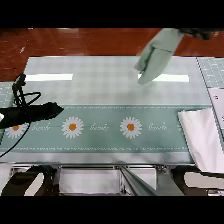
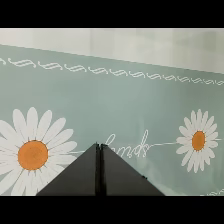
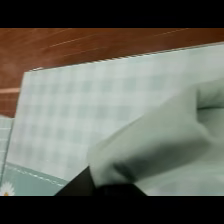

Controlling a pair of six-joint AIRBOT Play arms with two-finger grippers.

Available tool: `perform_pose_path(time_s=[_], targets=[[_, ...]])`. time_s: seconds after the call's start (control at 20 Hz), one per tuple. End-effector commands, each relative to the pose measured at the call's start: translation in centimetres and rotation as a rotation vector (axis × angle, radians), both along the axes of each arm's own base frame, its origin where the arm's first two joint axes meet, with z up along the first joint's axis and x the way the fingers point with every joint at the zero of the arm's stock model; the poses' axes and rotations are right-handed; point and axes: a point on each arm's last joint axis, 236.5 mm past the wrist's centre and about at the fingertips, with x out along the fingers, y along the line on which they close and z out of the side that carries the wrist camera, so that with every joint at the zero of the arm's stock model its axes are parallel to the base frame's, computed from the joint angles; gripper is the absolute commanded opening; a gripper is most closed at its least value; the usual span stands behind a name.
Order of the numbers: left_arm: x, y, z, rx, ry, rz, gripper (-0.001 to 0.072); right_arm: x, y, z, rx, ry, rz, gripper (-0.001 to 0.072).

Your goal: Fold the shirts.

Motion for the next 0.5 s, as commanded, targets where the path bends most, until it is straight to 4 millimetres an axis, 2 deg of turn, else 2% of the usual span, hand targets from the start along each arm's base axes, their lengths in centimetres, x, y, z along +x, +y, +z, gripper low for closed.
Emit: perform_pose_path(time_s=[0.0, 0.1, 0.2, 0.3, 0.45], targets=[[0.0, 0.0, 0.0, -0.001, -0.002, 0.000, 0.0021, -4.9, -8.8, -0.2, -0.118, 0.128, -0.179, 0.0020], [0.2, 0.1, 0.1, 0.000, -0.010, 0.006, 0.0021, -9.0, -12.8, -2.5, -0.218, 0.268, -0.237, 0.0020], [0.7, 0.2, 0.3, 0.002, -0.030, 0.018, 0.0021, -13.7, -15.3, -5.1, -0.226, 0.427, -0.301, 0.0020], [1.3, 0.5, 0.6, 0.003, -0.055, 0.035, 0.0021, -18.2, -18.5, -6.8, -0.253, 0.524, -0.455, 0.0020], [2.1, 0.8, 1.1, 0.006, -0.090, 0.058, 0.0021, -26.2, -23.6, -9.1, -0.321, 0.679, -0.725, 0.0020]])
